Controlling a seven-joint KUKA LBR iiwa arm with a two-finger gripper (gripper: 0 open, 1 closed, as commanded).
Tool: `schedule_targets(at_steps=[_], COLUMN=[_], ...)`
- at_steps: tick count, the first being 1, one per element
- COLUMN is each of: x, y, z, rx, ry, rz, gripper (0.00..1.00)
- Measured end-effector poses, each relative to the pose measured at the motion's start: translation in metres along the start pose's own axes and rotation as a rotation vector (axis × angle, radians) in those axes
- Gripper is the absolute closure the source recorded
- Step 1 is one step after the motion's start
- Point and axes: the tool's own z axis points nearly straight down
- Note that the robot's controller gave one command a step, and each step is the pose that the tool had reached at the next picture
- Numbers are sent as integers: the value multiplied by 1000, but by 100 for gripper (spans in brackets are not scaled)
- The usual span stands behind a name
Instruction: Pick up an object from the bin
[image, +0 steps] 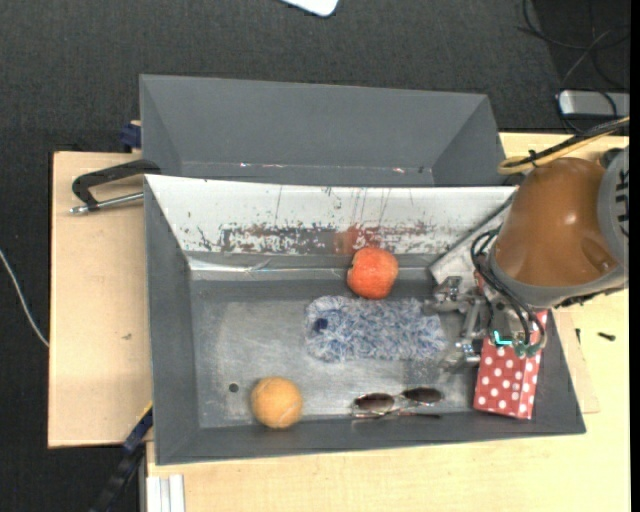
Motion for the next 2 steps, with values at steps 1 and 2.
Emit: schedule_targets(at_steps=[1, 2], x=[0, -55], y=[0, 26], z=[0, 58], rx=[0, 1], ry=[-1, -10], rz=[-1, -31], gripper=[0, 0])
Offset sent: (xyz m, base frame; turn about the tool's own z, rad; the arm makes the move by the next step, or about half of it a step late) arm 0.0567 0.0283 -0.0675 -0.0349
